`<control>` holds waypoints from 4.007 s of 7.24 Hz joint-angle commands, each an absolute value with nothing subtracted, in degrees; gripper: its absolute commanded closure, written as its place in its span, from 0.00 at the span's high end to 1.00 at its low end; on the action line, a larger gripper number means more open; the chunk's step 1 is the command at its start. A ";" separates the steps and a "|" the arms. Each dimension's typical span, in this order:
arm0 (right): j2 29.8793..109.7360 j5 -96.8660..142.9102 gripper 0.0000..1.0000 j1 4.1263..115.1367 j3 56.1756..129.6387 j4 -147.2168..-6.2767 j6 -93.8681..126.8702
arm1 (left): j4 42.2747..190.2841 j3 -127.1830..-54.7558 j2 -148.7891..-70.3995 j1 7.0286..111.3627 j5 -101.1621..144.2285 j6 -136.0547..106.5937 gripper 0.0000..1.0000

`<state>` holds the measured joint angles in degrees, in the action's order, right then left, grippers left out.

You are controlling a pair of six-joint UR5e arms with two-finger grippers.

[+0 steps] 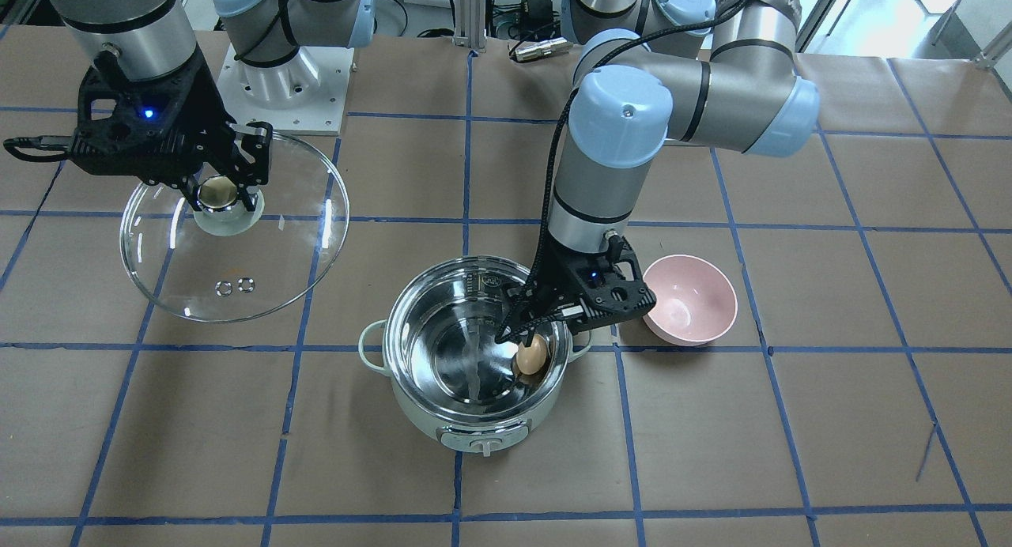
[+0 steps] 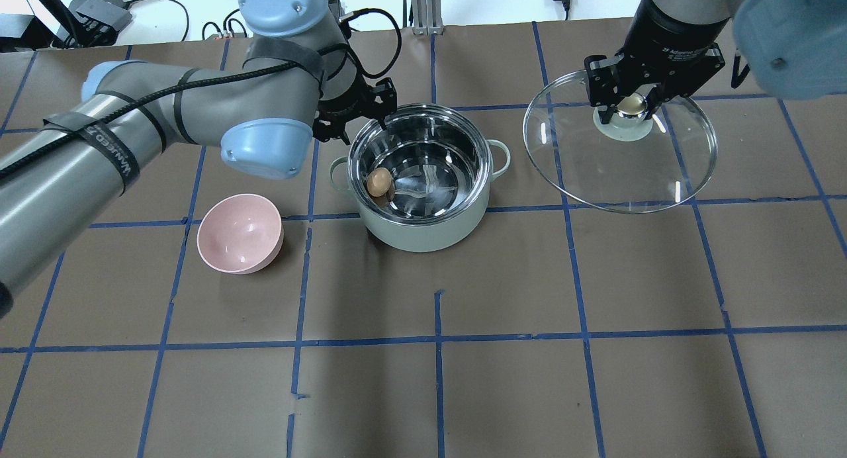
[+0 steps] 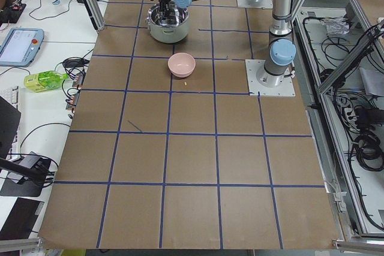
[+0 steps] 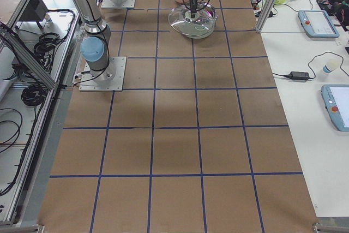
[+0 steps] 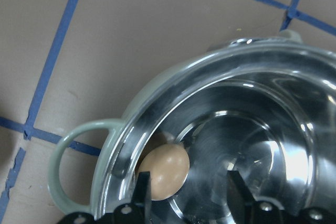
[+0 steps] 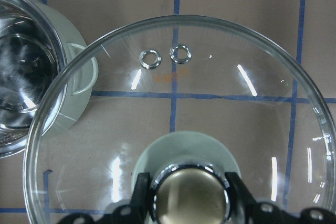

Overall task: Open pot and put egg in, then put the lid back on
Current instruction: 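Lower the egg into the pot and open the left gripper, then carry the lid back over the pot with the right gripper while the left withdraws, then lower the glass lid onto the pot rim with the right gripper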

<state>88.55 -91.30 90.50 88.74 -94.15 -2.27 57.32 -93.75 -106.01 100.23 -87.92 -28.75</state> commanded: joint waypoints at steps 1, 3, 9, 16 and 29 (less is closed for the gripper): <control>88.42 -91.23 0.00 90.53 88.68 -94.22 -2.20 | 69.27 -93.34 -98.74 92.94 -87.80 -19.48 0.76; 87.90 -90.97 0.00 91.40 88.51 -94.39 0.24 | 81.41 -93.25 -91.36 88.08 -88.76 -11.38 0.84; 67.17 -95.18 0.01 111.78 78.40 -108.18 23.01 | 101.85 -84.29 -87.28 89.21 -93.77 -7.12 1.00; 63.81 -94.31 0.01 113.64 78.57 -112.41 23.99 | 94.66 -85.86 -85.87 87.19 -91.69 1.67 1.00; 63.63 -94.48 0.02 114.70 79.63 -112.94 25.93 | 97.38 -85.34 -85.78 85.87 -90.97 2.02 1.00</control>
